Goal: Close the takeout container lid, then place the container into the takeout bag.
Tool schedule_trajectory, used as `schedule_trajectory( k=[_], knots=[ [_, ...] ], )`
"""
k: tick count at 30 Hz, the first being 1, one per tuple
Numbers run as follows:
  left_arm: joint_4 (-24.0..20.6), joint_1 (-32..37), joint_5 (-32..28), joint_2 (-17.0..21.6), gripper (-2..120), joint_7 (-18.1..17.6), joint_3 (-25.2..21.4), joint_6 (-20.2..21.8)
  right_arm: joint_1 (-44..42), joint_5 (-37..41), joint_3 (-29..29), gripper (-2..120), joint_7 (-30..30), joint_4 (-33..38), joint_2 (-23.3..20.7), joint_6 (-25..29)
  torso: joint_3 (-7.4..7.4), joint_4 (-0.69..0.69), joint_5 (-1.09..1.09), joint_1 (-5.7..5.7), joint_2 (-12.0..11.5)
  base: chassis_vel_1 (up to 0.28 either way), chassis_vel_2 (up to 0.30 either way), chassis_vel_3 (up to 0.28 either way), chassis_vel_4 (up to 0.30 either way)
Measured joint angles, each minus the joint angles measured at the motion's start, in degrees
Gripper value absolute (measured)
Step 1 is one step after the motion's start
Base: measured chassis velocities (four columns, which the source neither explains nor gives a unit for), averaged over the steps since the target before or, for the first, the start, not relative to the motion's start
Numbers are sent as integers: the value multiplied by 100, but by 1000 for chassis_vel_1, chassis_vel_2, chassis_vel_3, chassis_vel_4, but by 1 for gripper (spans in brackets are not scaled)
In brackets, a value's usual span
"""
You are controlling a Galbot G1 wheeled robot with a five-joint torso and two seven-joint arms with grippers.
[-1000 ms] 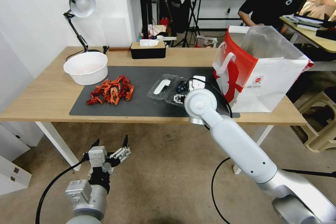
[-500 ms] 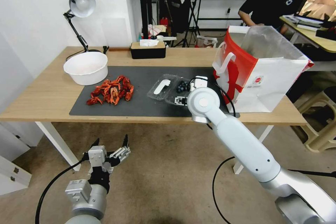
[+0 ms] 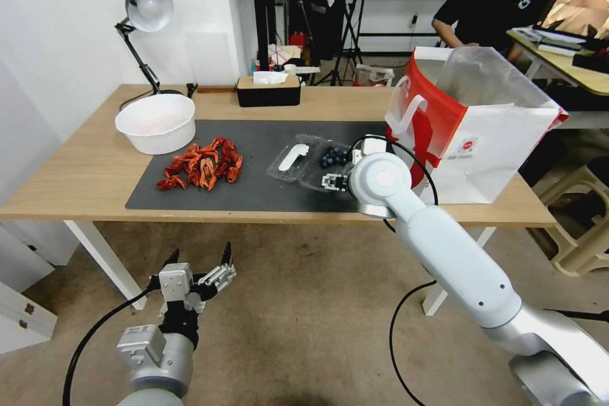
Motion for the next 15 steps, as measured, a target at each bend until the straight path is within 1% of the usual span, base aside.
schedule_trajectory(
  k=[7, 15],
  knots=[
    [30, -34, -8, 30, 100, -30, -3, -14, -64, -9, 60, 100, -1, 2, -54, 0, 0, 0, 0, 0, 0, 0, 0, 0, 0],
    [98, -49, -4, 41, 100, -75, 22, -100, -66, 57, 100, 100, 49, 78, -240, 2, 0, 0, 0, 0, 0, 0, 0, 0, 0]
  ],
)
